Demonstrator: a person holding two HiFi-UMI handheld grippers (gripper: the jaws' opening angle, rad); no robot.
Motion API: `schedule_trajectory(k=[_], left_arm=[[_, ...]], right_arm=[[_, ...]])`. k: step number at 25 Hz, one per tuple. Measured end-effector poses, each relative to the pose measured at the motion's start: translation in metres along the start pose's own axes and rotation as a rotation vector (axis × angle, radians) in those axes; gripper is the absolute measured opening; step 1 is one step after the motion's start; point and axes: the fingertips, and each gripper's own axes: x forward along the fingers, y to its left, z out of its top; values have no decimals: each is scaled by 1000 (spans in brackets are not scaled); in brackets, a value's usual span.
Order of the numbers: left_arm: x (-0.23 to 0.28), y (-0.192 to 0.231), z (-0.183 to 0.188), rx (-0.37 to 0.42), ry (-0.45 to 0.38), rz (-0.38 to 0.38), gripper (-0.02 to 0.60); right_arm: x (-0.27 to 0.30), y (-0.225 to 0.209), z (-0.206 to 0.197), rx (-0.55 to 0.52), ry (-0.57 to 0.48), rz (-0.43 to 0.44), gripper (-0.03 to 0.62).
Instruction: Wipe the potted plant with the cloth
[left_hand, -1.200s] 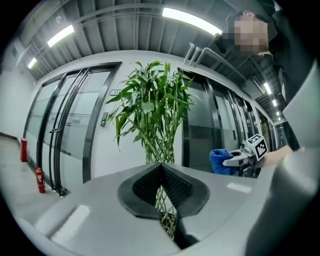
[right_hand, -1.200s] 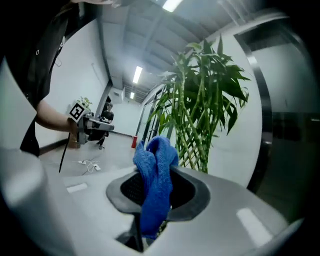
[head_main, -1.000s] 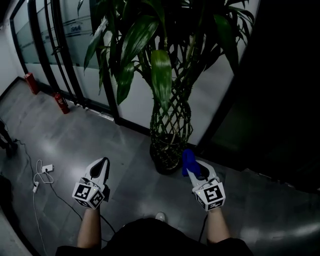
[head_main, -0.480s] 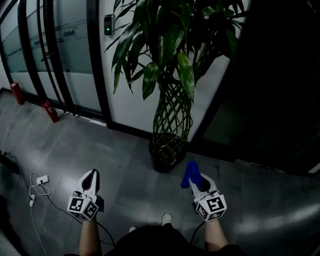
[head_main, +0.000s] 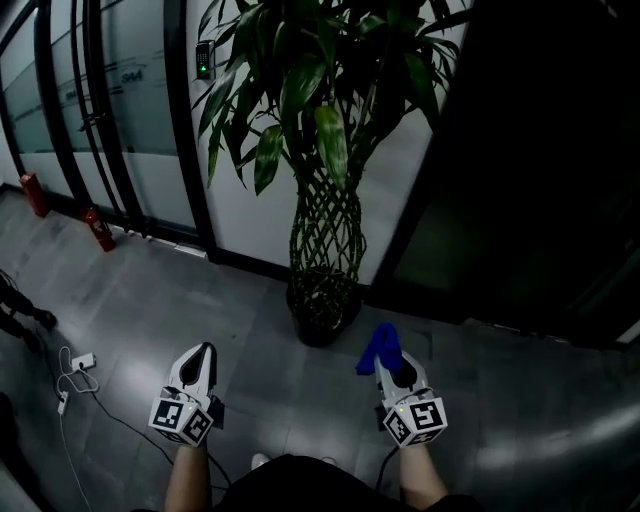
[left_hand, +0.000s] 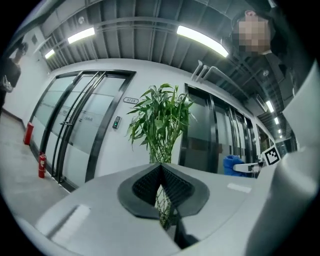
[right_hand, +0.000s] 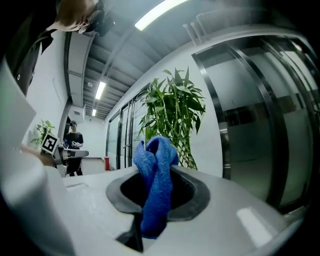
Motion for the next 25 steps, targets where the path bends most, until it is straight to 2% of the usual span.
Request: schedule_trajectory(k=[4,11,16,20,25], left_arm=[[-1,-25,-4,5,17,-50,6],[-19,-9,-17,81,57,-24,6],[-25,0,-12,50,40,-9,6],[-17,-2,-9,12,9,-33,6],[-10,-9,3,51,13,-38,6]], right_arm=[[-11,-4,-3,19,-6,-5,87],[-16,-3,0,1,-10,-4,86],[-15,-1,0,15,-16,-8,86],[-6,11,2,-5,-27,13,86],[-1,15,1,-21,-31,22,86]])
